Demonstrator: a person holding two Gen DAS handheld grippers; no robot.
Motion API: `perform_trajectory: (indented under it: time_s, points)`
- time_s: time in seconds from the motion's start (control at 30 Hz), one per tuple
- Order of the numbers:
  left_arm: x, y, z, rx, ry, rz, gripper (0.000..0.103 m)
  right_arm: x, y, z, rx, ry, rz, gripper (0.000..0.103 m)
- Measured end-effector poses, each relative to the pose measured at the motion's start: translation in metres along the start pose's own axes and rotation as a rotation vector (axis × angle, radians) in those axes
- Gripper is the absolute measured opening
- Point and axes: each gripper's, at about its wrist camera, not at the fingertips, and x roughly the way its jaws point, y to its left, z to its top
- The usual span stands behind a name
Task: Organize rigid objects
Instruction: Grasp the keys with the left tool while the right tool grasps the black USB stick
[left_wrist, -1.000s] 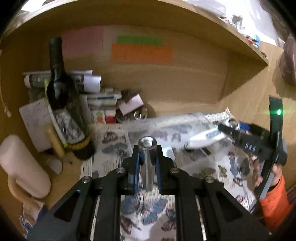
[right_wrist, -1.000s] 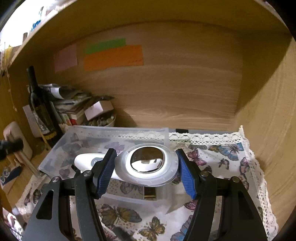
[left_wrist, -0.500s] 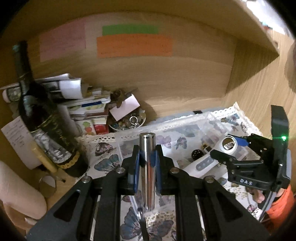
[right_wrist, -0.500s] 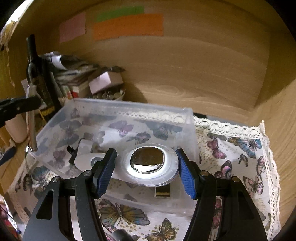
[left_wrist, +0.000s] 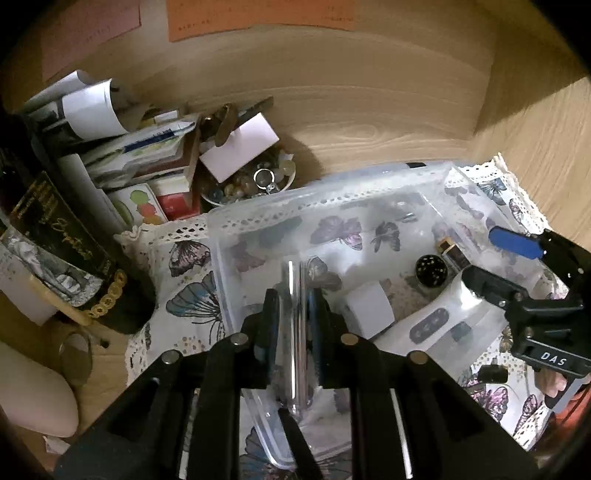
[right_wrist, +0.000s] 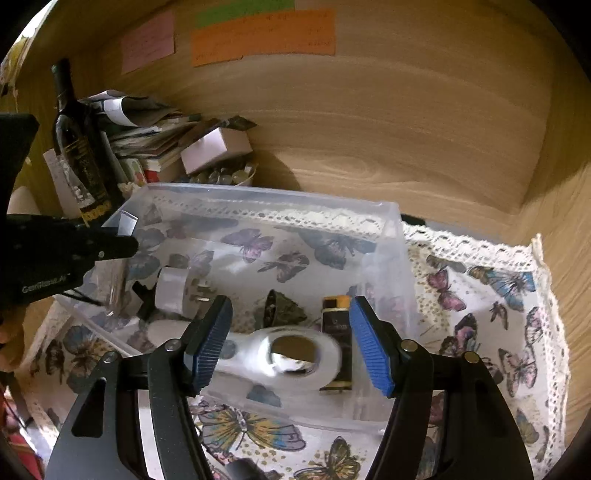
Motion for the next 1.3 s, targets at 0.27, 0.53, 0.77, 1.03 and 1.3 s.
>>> perform_trajectory:
  time_s: [0.27, 0.53, 0.77, 1.03, 1.3]
  points:
    - [-0.035, -0.009, -0.004, 0.017, -0.1, 0.017, 0.052, -0.032, -0.004, 0.002, 0.013, -0.069, 0.021, 0.064]
    - [-0.073, -0.023, -0.025, 0.044, -0.194, 0.0, 0.083, -0.061, -0.005, -0.019, 0.004, -0.086, 0.035, 0.064]
    - [-0.08, -0.027, -0.054, 0.036, -0.16, -0.043, 0.09, -0.06, -0.002, -0.055, -0.015, -0.015, 0.032, 0.062]
    - [-0.063, -0.033, -0.084, 0.015, -0.062, -0.087, 0.09, -0.03, 0.005, -0.087, -0.049, 0.138, 0.055, 0.042]
    - [-0.034, -0.049, -0.095, 0.043, 0.041, -0.104, 0.09, -0.023, 0.009, -0.093, -0.07, 0.18, 0.101, 0.01]
